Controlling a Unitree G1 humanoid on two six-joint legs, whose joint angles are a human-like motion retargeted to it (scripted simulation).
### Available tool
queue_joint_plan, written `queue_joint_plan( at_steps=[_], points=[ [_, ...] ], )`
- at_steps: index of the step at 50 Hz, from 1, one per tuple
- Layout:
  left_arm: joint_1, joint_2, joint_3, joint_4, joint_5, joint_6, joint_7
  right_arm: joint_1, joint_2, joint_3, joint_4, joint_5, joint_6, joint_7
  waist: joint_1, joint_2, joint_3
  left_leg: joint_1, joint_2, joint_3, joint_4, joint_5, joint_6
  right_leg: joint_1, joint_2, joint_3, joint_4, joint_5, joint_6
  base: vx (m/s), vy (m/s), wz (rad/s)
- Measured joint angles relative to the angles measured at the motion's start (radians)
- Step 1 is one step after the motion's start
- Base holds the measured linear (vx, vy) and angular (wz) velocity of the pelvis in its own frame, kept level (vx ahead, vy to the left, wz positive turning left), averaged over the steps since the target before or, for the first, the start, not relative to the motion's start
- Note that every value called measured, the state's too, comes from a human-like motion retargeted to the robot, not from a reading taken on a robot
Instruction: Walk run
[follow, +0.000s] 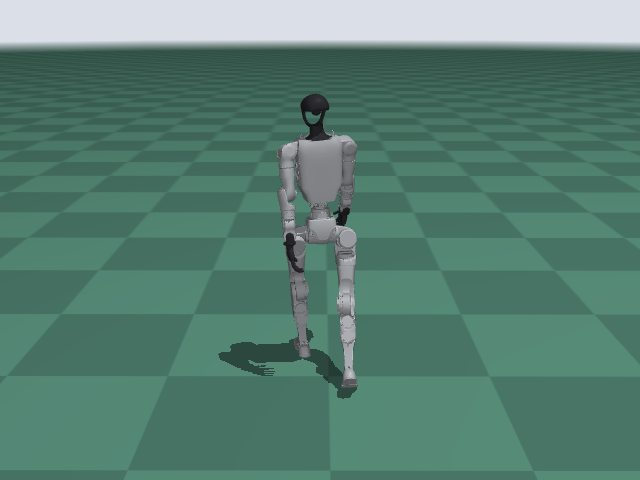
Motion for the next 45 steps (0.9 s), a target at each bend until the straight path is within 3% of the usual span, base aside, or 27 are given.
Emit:
queue_joint_plan(
  at_steps=[3,5,7,10,13,16,20,22,23,25,27,28,30,33,36,39,42,45],
  points=[
    [-0.065,-0.014,-0.006,-0.043,-0.030,-0.023,0.009,0.097,0.025,-0.014,0.007,-0.046,-0.008,-0.022,-0.016,0.035,-0.003,0.073,0.036,-0.019,0.072,-0.100,0.045,-0.080,-0.044,-0.070,0.276,0.235,-0.045,0.98,0.06,-0.19],
    [-0.125,-0.012,-0.043,-0.070,-0.074,-0.035,0.011,0.147,0.026,-0.021,0.026,-0.042,-0.009,-0.018,-0.031,0.073,0.013,0.159,0.051,-0.027,0.060,-0.141,0.082,-0.157,-0.077,-0.143,0.502,0.260,-0.141,1.10,0.10,-0.02],
    [-0.200,-0.001,-0.060,-0.092,-0.099,-0.043,0.009,0.199,0.022,-0.015,0.039,-0.037,-0.002,-0.006,-0.036,0.082,-0.001,0.214,0.059,-0.006,0.030,-0.169,0.105,-0.307,-0.091,-0.128,0.686,0.110,-0.145,0.97,0.05,-0.42],
    [-0.314,0.021,-0.032,-0.147,-0.096,-0.054,-0.013,0.276,0.026,-0.016,0.047,-0.089,-0.014,-0.029,-0.086,0.064,-0.001,0.303,0.036,0.004,-0.041,-0.185,0.128,-0.527,-0.133,-0.109,0.813,-0.023,-0.076,0.72,-0.02,0.00],
    [-0.423,0.052,-0.029,-0.197,-0.126,-0.068,-0.039,0.353,0.022,-0.032,0.062,-0.155,-0.023,-0.054,-0.165,0.041,0.002,0.387,-0.017,-0.028,-0.103,-0.199,0.159,-0.687,-0.130,-0.102,0.701,-0.111,-0.021,1.01,-0.06,0.66],
    [-0.520,0.086,-0.036,-0.230,-0.157,-0.084,-0.046,0.423,0.004,-0.049,0.092,-0.163,-0.015,-0.014,-0.241,0.012,-0.005,0.468,-0.069,-0.071,-0.144,-0.226,0.174,-0.784,-0.150,-0.107,0.420,-0.170,0.038,0.79,-0.09,0.84],
    [-0.610,0.129,-0.047,-0.274,-0.171,-0.103,-0.069,0.488,-0.011,-0.107,0.139,-0.128,0.043,0.053,-0.317,-0.028,0.003,0.604,-0.116,-0.131,-0.177,-0.268,0.179,-0.839,-0.133,0.010,0.011,-0.187,0.101,0.97,-0.19,0.79],
    [-0.631,0.143,-0.066,-0.291,-0.174,-0.113,-0.080,0.515,-0.019,-0.133,0.153,-0.102,0.066,0.078,-0.345,-0.027,-0.001,0.656,-0.106,-0.162,-0.175,-0.270,0.169,-0.859,-0.135,0.009,-0.069,-0.198,0.134,1.15,-0.30,0.74],
    [-0.632,0.146,-0.072,-0.297,-0.171,-0.120,-0.082,0.526,-0.024,-0.142,0.159,-0.090,0.074,0.085,-0.349,-0.030,-0.006,0.679,-0.103,-0.170,-0.170,-0.262,0.158,-0.862,-0.140,-0.015,-0.068,-0.202,0.130,1.10,-0.30,0.47],
    [-0.620,0.141,-0.079,-0.305,-0.163,-0.134,-0.075,0.538,-0.027,-0.163,0.163,-0.079,0.085,0.080,-0.344,-0.028,-0.024,0.706,-0.089,-0.170,-0.146,-0.221,0.131,-0.872,-0.143,-0.033,0.001,-0.202,0.060,0.89,-0.25,0.10],
    [-0.587,0.129,-0.073,-0.298,-0.147,-0.131,-0.077,0.534,-0.025,-0.168,0.165,-0.068,0.083,0.067,-0.336,-0.047,-0.038,0.734,-0.102,-0.144,-0.105,-0.118,0.109,-0.862,-0.163,-0.077,0.069,-0.143,0.020,1.04,-0.28,-0.16],
    [-0.556,0.123,-0.067,-0.292,-0.136,-0.125,-0.083,0.533,-0.025,-0.164,0.169,-0.059,0.081,0.062,-0.340,-0.062,-0.036,0.754,-0.111,-0.130,-0.071,-0.036,0.103,-0.844,-0.149,0.003,0.082,-0.092,0.023,1.32,-0.34,-0.02],
    [-0.475,0.097,-0.055,-0.277,-0.112,-0.118,-0.083,0.529,-0.015,-0.155,0.174,-0.038,0.079,0.047,-0.341,-0.071,-0.044,0.763,-0.082,-0.028,0.030,0.164,0.119,-0.803,-0.159,0.065,0.146,-0.095,0.001,1.61,-0.41,-0.01],
    [-0.366,0.052,-0.048,-0.231,-0.078,-0.111,-0.057,0.491,0.006,-0.126,0.162,0.009,0.067,0.037,-0.292,-0.120,-0.051,0.659,-0.082,0.127,0.336,0.295,0.201,-0.697,-0.186,0.099,0.153,-0.191,-0.024,1.05,-0.23,-0.33],
    [-0.297,0.030,-0.069,-0.153,-0.052,-0.087,-0.035,0.400,0.024,-0.075,0.147,0.054,0.062,0.038,-0.249,-0.163,-0.016,0.498,-0.049,0.205,0.634,0.140,0.244,-0.579,-0.204,0.090,0.117,-0.244,-0.036,0.80,-0.21,-0.12],
    [-0.218,0.003,-0.072,-0.094,-0.013,-0.064,-0.011,0.290,0.041,-0.040,0.121,0.063,0.059,0.021,-0.203,-0.158,0.003,0.305,-0.034,0.167,0.738,0.042,0.180,-0.473,-0.169,0.078,0.035,-0.257,-0.054,0.79,-0.14,-0.17],
    [-0.127,-0.017,-0.056,-0.071,0.021,-0.052,-0.003,0.177,0.045,0.003,0.079,0.074,0.042,0.009,-0.164,-0.147,0.020,0.167,-0.027,0.179,0.647,-0.044,0.150,-0.387,-0.128,0.070,-0.034,-0.264,-0.075,0.93,-0.13,-0.27],
    [-0.040,-0.020,-0.049,-0.049,0.026,-0.040,-0.009,0.071,0.040,0.046,0.037,0.080,0.029,0.010,-0.121,-0.119,0.032,0.070,-0.034,0.170,0.411,-0.057,0.088,-0.301,-0.082,0.034,-0.088,-0.282,-0.087,0.83,-0.10,-0.45]
  ],
)
